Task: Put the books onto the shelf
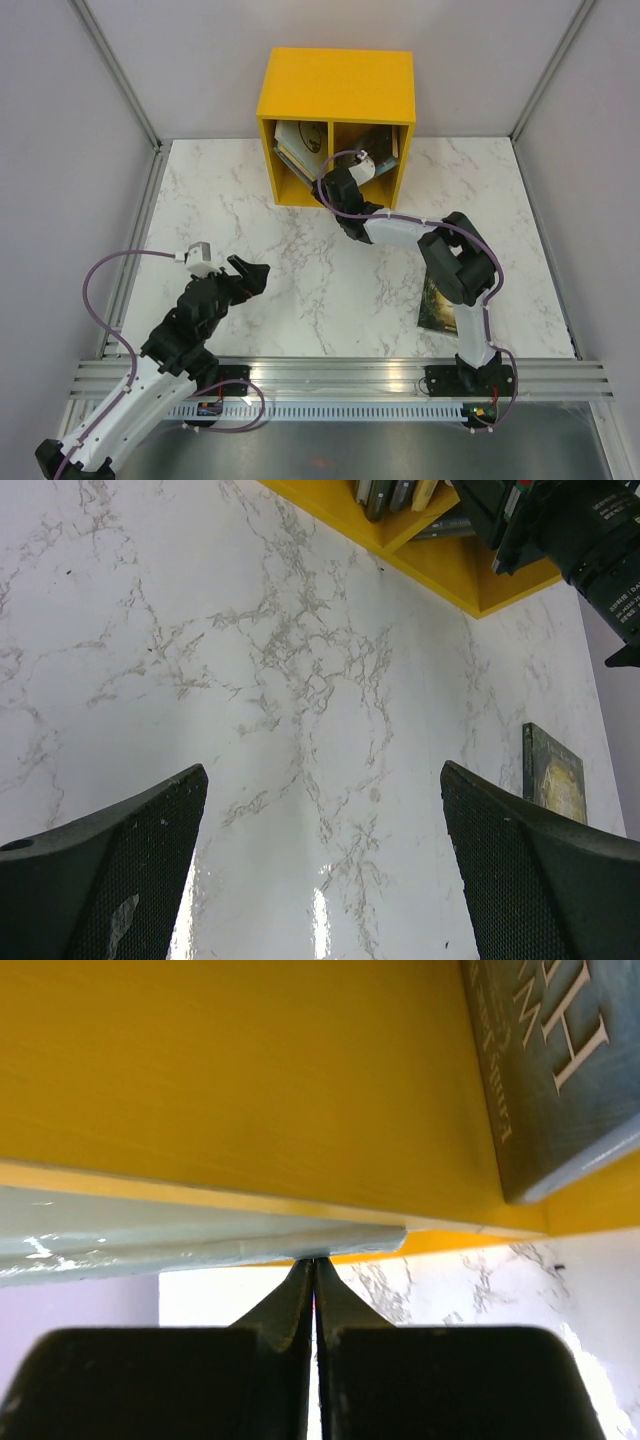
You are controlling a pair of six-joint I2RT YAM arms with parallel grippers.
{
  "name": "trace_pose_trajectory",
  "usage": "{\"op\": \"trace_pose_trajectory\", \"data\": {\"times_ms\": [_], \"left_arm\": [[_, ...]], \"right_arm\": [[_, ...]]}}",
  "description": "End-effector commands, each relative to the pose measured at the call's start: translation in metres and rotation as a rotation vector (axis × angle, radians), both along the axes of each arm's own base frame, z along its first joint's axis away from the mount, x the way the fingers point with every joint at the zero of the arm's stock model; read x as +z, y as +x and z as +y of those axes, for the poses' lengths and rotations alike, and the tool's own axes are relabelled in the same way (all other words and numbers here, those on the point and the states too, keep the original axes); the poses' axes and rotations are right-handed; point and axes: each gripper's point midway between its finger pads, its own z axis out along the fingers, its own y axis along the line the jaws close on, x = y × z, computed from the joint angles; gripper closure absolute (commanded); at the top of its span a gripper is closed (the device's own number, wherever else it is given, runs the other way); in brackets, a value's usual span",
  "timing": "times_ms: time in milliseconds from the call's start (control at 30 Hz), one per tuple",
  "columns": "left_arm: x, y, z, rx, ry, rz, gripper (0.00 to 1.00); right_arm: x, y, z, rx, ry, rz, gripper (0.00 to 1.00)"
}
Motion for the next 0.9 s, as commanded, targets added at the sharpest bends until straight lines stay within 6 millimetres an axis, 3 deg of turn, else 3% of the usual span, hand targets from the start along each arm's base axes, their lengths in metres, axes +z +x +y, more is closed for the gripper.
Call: {"op": "trace_pose_trajectory", "data": {"times_ms": [0,267,433,500,567,600,633,667,700,733,767,800,833,867], "left_arm": [[-0.001,0.001,0.002,0.016,-0.005,-0.003,0.00],[0.001,0.001,0.003,0.014,0.000,-0.013,0.00],[0.000,0.000,0.005,0.016,0.011,-0.014,0.00],[-0.001,0.000,0.005,0.017,0.014,-0.013,0.00],[0.000,0.000,0.006,0.022,0.018,-0.016,0.00],[0.000,0.000,0.007,0.024,0.021,-0.017,0.00],[0.002,0.001,0.007,0.025,0.022,-0.019,0.00],[0.002,0.001,0.008,0.029,0.025,-0.020,0.00],[0.005,0.001,0.009,0.034,0.028,-0.022,0.00],[0.005,0.001,0.009,0.034,0.028,-0.022,0.00],[0.005,0.001,0.008,0.030,0.027,-0.018,0.00],[0.004,0.001,0.006,0.018,0.025,-0.015,0.00],[0.002,0.000,0.004,0.012,0.019,-0.006,0.00],[-0.001,0.000,0.001,-0.002,0.016,0.000,0.00]], "right_arm": [[0.062,0.026,-0.015,-0.131,0.150,-0.181,1.00],[0.037,0.045,-0.018,-0.205,0.135,-0.123,1.00],[0.033,0.033,-0.016,-0.151,0.141,-0.146,1.00],[0.045,0.025,-0.014,-0.109,0.147,-0.178,1.00],[0.045,0.012,-0.011,-0.060,0.118,-0.183,1.00],[0.059,0.004,-0.009,-0.035,0.129,-0.207,1.00],[0.050,-0.008,-0.008,-0.016,0.114,-0.190,1.00],[0.071,-0.018,-0.006,0.021,0.132,-0.231,1.00],[0.067,-0.052,-0.001,0.084,0.111,-0.220,0.95],[0.083,-0.055,-0.003,0.084,0.130,-0.243,0.94],[0.085,-0.070,0.002,0.113,0.115,-0.248,0.91],[0.069,-0.083,-0.004,0.119,0.083,-0.215,0.89],[0.089,-0.095,-0.009,0.125,0.100,-0.239,0.87],[0.088,-0.106,-0.012,0.127,0.092,-0.229,0.81]]}}
